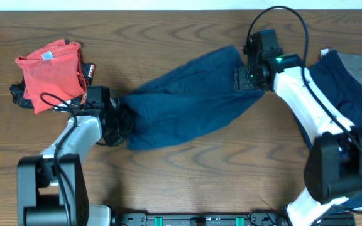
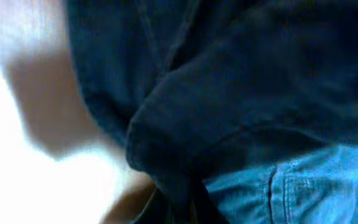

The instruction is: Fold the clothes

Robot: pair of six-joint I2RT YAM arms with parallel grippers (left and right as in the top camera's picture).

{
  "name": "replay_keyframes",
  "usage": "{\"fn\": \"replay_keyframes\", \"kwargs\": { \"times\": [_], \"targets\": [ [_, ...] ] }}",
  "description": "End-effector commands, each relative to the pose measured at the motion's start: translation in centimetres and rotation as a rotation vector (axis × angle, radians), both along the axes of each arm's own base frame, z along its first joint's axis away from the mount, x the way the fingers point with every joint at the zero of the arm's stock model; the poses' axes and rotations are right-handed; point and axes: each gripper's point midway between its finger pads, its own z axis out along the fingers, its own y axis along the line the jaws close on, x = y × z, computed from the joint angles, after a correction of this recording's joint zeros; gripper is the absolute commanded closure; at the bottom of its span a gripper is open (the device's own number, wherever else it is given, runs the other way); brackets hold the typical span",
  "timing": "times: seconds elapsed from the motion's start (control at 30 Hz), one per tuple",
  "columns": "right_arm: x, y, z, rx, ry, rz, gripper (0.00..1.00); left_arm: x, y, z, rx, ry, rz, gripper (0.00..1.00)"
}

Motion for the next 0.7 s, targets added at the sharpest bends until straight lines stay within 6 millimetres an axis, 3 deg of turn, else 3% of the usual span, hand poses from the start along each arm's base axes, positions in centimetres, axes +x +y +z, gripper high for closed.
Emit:
{"fn": "replay_keyframes", "kwargs": {
  "times": [0.0, 0.17, 0.33, 0.47, 0.57, 0.67],
  "targets": [
    [-2.5, 4.6, 2.0, 0.198, 0.027, 0.204, 0.55, -1.1, -1.4, 3.8, -0.061, -0.057, -0.097, 0.94],
    [-6.5, 7.3, -0.1, 0.217, 0.193, 0.279, 0.78, -2.5, -1.4, 9.4, -0.053, -0.164, -0.1, 0.94],
    [-11.4, 12.6, -3.1, 0.257, 0.357, 0.453, 0.77, -2.7, -1.4, 14.0, -0.04, -0.355, -0.098, 0.94],
    [-15.0, 16.9, -7.1, 0.219, 0.449, 0.572, 0.74, -2.9, -1.4, 17.0, -0.049, -0.472, -0.057, 0.94],
    [-16.3, 20.0, -9.9, 0.211, 0.453, 0.623, 0.74, -2.9, -1.4, 19.0, -0.052, -0.55, -0.044, 0.94],
    [-16.2, 23.4, -11.7, 0.242, 0.384, 0.659, 0.72, -2.8, -1.4, 21.4, -0.05, -0.637, -0.043, 0.94]
  ]
}}
